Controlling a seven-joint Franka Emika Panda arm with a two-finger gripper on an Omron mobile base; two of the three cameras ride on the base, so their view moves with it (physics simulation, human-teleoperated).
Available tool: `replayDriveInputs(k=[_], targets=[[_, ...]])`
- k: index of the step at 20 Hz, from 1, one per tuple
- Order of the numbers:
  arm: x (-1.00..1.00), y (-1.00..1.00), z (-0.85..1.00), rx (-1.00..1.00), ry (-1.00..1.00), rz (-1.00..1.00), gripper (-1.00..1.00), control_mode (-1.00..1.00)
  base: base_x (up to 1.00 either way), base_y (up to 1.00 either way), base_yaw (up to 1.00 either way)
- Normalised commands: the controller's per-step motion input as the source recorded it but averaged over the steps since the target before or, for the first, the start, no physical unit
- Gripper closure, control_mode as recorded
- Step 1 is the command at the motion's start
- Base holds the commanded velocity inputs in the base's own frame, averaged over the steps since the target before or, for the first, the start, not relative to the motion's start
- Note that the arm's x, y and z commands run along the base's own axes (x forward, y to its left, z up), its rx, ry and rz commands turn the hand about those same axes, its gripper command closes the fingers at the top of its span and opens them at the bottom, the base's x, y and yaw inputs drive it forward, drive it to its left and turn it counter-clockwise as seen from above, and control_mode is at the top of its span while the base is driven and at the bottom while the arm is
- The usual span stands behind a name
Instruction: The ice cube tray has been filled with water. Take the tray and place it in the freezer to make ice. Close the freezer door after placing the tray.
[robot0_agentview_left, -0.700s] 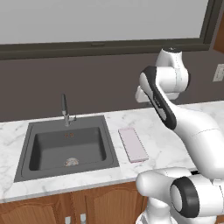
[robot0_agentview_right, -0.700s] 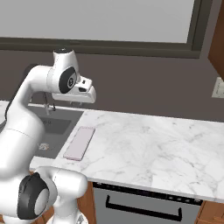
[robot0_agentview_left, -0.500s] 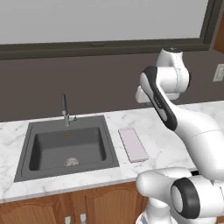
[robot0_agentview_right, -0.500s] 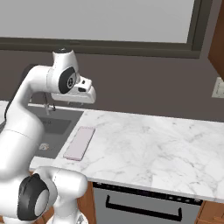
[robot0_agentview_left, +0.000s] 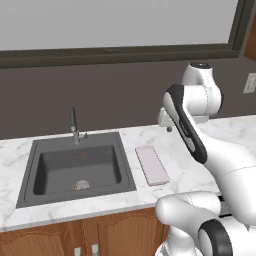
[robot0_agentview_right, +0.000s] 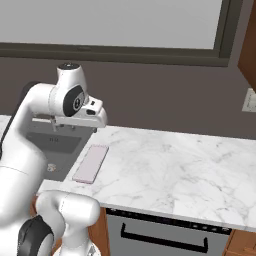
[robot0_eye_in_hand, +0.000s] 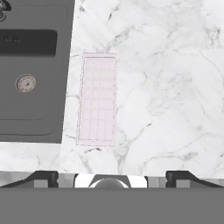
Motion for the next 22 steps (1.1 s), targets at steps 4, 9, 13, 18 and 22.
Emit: replayDriveInputs(k=[4, 9, 13, 18, 22], targets=[[-0.25, 0.0, -0.38, 0.0, 0.0, 0.0, -1.0, -1.0, 0.0, 0.0, 0.0], [-0.04, 0.04, -0.29, 0.0, 0.01, 0.0, -1.0, -1.0, 0.0, 0.0, 0.0], [0.0, 0.15, -0.28, 0.0, 0.05, 0.03, -1.0, -1.0, 0.0, 0.0, 0.0], [0.12, 0.15, -0.33, 0.0, 0.02, 0.13, -1.0, -1.0, 0.0, 0.0, 0.0], [0.33, 0.16, -0.4, 0.0, 0.0, 0.18, -1.0, -1.0, 0.0, 0.0, 0.0]])
